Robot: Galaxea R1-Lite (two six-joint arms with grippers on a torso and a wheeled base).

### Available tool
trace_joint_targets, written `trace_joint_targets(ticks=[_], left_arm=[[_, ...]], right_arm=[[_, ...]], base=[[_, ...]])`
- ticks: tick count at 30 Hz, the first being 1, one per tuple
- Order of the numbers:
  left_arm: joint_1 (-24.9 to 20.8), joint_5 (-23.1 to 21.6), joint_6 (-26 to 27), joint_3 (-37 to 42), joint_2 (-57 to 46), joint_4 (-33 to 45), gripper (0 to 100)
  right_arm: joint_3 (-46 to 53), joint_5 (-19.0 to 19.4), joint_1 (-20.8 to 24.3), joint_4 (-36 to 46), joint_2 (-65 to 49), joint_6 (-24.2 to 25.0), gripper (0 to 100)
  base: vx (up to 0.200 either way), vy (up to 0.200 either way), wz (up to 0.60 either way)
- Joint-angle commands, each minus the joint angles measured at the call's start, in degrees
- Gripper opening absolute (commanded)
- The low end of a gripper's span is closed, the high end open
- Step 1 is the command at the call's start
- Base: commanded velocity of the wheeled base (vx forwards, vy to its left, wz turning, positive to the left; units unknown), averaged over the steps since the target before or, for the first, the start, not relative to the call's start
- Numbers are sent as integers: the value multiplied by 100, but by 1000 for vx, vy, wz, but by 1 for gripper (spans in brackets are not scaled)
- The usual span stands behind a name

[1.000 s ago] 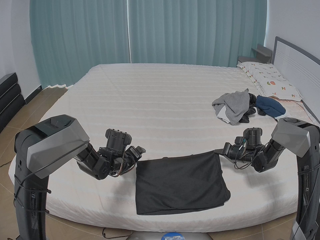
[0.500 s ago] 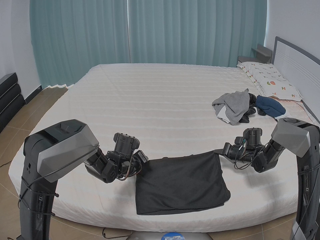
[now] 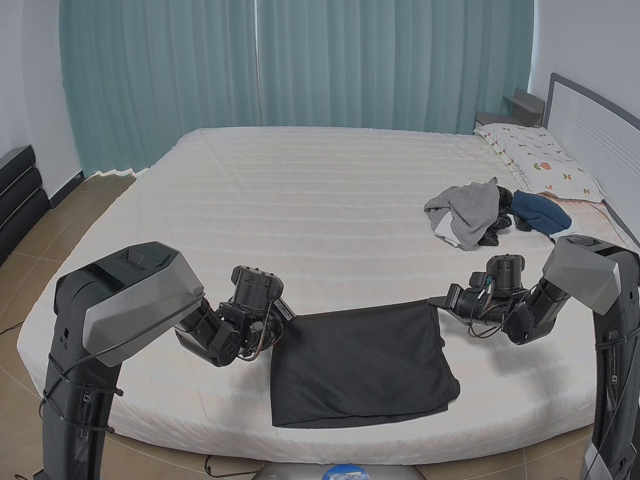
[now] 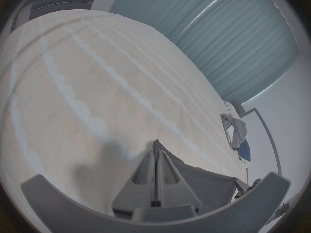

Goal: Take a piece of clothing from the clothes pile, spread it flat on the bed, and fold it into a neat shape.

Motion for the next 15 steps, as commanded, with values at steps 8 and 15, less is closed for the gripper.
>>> trace_joint_targets(ticks=[8,15], left_arm=[[3,3,-7,9,12,-5,0],[-6,-6,-16,9,4,-5,0]], right_arm=[[-144,-181,27,-3,22,177,0],[-144,-208,45,6,57,186,0]], base=[[0,0,0],[0,0,0]])
